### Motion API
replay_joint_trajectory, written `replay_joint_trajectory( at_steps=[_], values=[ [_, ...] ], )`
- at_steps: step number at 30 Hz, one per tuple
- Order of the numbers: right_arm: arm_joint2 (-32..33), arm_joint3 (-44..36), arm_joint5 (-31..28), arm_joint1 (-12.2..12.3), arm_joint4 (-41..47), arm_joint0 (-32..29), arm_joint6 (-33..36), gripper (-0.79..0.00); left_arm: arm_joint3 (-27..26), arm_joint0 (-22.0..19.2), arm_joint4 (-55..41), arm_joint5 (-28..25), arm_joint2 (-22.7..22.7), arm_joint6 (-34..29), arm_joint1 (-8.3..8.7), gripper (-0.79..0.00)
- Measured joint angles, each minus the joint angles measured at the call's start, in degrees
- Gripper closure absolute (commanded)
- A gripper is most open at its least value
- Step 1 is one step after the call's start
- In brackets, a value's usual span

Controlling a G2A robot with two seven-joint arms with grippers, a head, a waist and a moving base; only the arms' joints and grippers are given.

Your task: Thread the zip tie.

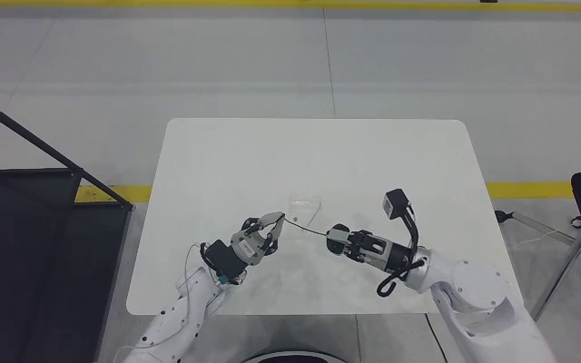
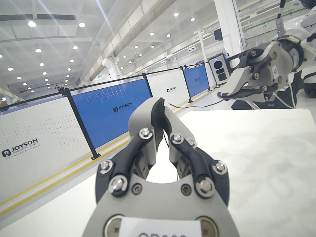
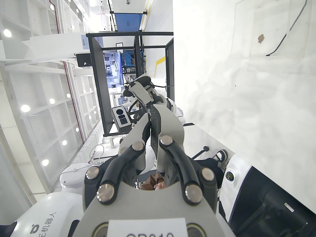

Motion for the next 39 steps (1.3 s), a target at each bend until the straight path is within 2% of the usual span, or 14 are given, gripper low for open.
replay_joint_trajectory(
  at_steps=[39],
  values=[
    [-0.23, 0.52, 0.46, -0.11, 1.51, 0.85, 0.23, 0.0, 0.0, 0.0, 0.0, 0.0, 0.0, 0.0, 0.0, 0.0]
  ],
)
